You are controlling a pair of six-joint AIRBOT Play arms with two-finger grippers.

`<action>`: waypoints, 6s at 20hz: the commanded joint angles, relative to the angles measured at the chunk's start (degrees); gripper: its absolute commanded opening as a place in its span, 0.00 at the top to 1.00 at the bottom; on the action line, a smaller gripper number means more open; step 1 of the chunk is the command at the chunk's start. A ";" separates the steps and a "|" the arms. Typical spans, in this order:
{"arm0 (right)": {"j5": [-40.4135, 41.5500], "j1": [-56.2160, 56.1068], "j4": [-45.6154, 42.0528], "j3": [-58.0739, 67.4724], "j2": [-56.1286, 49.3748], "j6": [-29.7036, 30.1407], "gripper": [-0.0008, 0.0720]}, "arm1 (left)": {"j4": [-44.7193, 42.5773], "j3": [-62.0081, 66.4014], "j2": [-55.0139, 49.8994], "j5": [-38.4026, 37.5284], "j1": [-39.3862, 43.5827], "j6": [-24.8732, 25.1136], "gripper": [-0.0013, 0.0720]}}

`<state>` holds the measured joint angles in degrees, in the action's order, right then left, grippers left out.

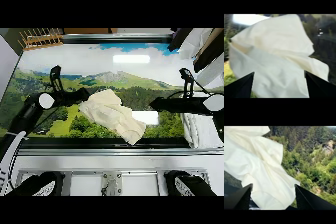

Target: Fold the clothes and pants, and hang the long-sleeved shirts on hangers.

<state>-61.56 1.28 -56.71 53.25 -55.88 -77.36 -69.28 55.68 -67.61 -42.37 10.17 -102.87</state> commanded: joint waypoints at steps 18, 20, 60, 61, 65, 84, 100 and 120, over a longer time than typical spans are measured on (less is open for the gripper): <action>12.70 -6.64 5.16 -12.07 -22.84 1.11 0.24 | 15.47 7.50 -26.01 -8.17 -7.04 13.49 0.32; 13.77 -7.10 6.73 -12.04 -22.82 1.11 0.66 | 15.43 7.52 -26.01 -7.98 -6.99 13.51 0.83; -0.22 -2.43 0.37 5.40 3.82 3.41 0.97 | 7.52 -24.17 -1.38 -21.73 -24.22 21.05 0.14; -0.22 -2.45 0.37 5.40 3.82 3.41 0.97 | 7.52 -24.15 -1.05 -22.12 -23.21 21.03 0.14; -0.20 -2.43 0.37 5.40 3.82 3.41 0.97 | 7.28 -24.15 4.33 -22.58 -20.22 21.03 0.75; 3.56 11.69 -4.57 41.66 13.66 2.08 0.97 | 7.34 37.48 38.21 -20.28 -33.18 16.44 0.98; -4.39 12.72 -14.62 31.41 -13.68 -5.64 0.64 | 0.90 -3.74 13.35 -18.67 -15.69 14.27 0.97; 13.38 13.79 4.66 -25.42 -10.88 -8.09 0.35 | -0.09 -7.58 4.46 -18.21 -15.63 14.34 0.97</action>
<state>-55.16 15.92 -56.73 30.37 -66.54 -87.00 -69.38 48.12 -63.11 -60.86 -5.48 -88.49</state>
